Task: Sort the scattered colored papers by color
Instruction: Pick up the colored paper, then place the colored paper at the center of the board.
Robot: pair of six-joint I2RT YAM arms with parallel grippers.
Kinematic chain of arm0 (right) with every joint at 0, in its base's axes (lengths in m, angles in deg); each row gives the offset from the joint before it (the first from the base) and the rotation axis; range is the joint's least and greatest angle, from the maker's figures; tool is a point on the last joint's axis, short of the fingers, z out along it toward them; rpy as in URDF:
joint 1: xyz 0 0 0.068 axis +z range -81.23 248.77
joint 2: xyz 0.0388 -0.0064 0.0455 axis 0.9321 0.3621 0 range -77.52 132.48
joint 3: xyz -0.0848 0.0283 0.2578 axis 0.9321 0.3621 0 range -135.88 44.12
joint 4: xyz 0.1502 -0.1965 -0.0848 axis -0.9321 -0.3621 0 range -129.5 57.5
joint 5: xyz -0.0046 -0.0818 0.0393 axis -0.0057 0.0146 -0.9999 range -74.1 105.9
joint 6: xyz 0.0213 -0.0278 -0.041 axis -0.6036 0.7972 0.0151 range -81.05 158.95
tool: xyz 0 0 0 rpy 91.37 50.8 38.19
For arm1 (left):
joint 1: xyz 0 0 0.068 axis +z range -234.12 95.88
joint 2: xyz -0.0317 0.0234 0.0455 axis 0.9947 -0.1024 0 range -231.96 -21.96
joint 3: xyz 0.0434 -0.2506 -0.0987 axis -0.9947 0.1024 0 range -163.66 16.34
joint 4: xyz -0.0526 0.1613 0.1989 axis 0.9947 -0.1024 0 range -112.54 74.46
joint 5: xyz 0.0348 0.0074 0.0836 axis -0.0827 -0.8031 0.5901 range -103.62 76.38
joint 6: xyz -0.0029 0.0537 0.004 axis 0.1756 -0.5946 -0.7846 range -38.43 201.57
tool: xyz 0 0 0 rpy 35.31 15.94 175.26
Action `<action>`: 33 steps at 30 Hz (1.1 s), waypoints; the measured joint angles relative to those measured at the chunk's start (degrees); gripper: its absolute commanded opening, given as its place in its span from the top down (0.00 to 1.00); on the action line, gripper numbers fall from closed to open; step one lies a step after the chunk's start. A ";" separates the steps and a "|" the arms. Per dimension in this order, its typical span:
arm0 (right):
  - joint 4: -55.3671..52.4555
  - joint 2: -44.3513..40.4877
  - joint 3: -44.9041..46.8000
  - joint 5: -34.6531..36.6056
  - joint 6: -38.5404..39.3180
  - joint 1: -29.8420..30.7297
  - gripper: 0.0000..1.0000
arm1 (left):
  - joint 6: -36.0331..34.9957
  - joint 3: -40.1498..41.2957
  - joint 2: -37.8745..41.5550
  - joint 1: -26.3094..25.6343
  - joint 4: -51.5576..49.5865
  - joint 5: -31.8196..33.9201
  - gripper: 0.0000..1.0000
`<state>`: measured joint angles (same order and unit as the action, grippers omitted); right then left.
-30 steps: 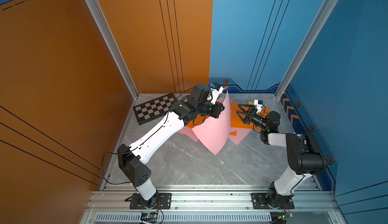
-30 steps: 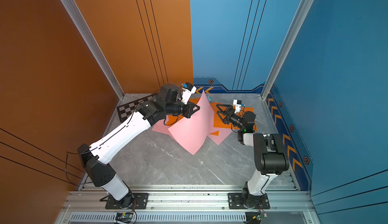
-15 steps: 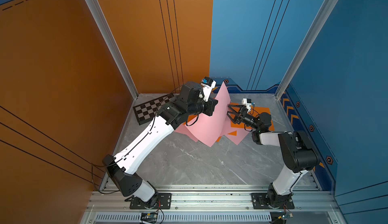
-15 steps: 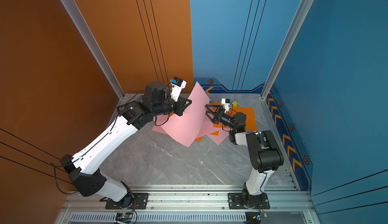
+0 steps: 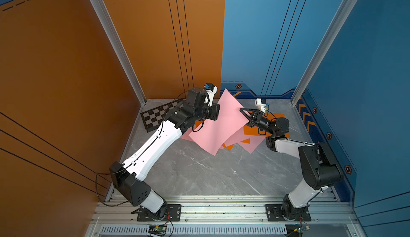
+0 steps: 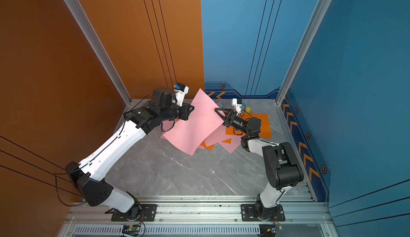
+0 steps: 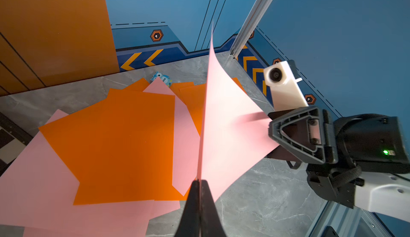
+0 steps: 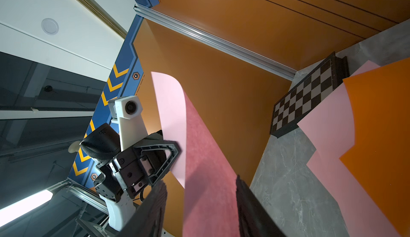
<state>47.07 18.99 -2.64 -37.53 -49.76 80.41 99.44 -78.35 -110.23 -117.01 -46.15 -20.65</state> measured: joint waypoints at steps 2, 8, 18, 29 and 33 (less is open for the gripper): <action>-0.02 0.00 0.00 0.02 0.07 0.00 0.61 | 0.66 0.92 0.09 0.59 0.07 -0.04 1.00; -1.51 0.02 0.24 0.04 1.70 0.00 0.62 | 2.14 2.38 0.26 0.96 0.55 -0.48 1.00; -17.94 -0.96 1.64 0.15 13.64 0.02 0.83 | 3.91 4.17 3.23 1.81 1.95 -0.70 1.00; -45.09 -8.24 -3.93 2.54 31.23 3.89 1.00 | 4.83 11.45 6.97 4.55 3.04 -0.68 0.66; -64.76 -10.23 -13.66 5.73 44.37 8.59 1.00 | 5.97 17.14 12.39 8.59 3.13 -0.48 0.08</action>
<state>-17.69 8.76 -16.31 -31.80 -5.39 89.00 105.40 -61.21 -97.83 -108.42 -43.02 -21.13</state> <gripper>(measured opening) 0.046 0.632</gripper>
